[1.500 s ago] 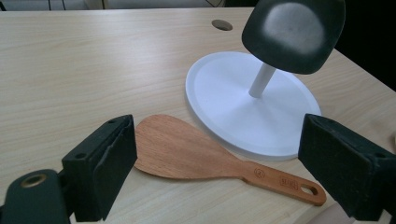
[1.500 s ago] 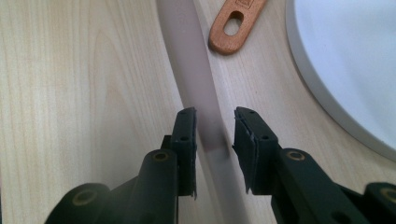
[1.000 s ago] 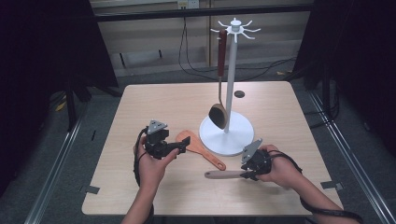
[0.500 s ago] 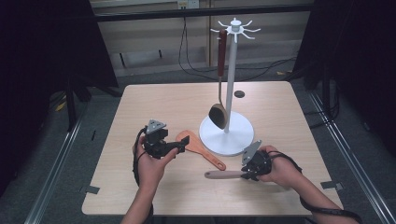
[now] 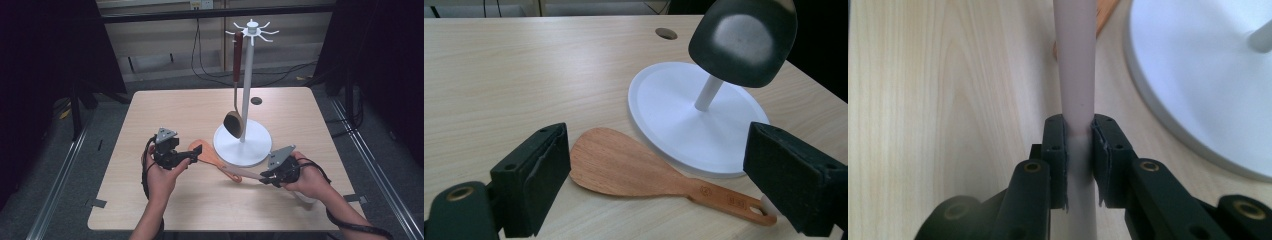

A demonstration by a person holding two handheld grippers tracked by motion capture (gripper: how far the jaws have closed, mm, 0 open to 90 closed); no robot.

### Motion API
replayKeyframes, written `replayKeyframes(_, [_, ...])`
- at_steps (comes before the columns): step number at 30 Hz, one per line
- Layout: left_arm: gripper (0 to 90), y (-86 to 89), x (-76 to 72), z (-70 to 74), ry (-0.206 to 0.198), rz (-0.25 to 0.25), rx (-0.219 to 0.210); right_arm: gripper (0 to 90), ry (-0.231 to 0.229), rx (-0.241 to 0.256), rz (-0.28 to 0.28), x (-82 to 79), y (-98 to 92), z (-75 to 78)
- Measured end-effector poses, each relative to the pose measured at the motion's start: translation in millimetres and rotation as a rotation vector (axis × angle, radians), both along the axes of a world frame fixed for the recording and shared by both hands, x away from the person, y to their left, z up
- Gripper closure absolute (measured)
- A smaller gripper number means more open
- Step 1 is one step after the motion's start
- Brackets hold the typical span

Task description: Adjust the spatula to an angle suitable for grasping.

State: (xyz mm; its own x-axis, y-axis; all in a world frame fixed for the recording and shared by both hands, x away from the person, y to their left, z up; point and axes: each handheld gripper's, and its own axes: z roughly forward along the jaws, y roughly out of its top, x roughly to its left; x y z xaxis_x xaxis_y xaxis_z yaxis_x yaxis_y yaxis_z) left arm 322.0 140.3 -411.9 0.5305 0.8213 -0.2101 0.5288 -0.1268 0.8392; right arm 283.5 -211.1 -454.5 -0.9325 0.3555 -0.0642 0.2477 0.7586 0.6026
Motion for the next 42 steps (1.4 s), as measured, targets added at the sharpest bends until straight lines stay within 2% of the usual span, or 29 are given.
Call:
replayKeyframes(8, [11.5, -0.2, 0.1, -0.4, 0.002, -0.008, 0.003, 78.2, -0.080, 0.207, -0.139, -3.9, -11.5, 14.6])
replayKeyframes(19, [11.4, -0.2, 0.1, -1.0, 0.003, -0.009, 0.009, 78.4, -0.189, 0.428, -0.312, -11.4, -16.8, 20.7])
replayKeyframes(27, [11.5, -0.2, 0.1, -0.8, 0.001, -0.009, 0.005, 78.5, -0.259, 0.529, -0.454, -17.7, -12.3, 21.6])
replayKeyframes(35, [11.5, -0.7, -0.2, -0.5, -0.001, -0.003, -0.005, 78.6, -0.323, 0.593, -0.503, -22.6, -5.1, 25.4])
replayKeyframes(37, [11.4, -0.3, -0.2, -0.6, -0.002, -0.007, 0.009, 78.6, -0.339, 0.610, -0.524, -23.0, -4.1, 26.4])
replayKeyframes(42, [11.4, -1.5, -0.3, -1.0, -0.001, -0.006, -0.003, 78.7, -0.334, 0.684, -0.567, -22.6, -3.2, 25.8])
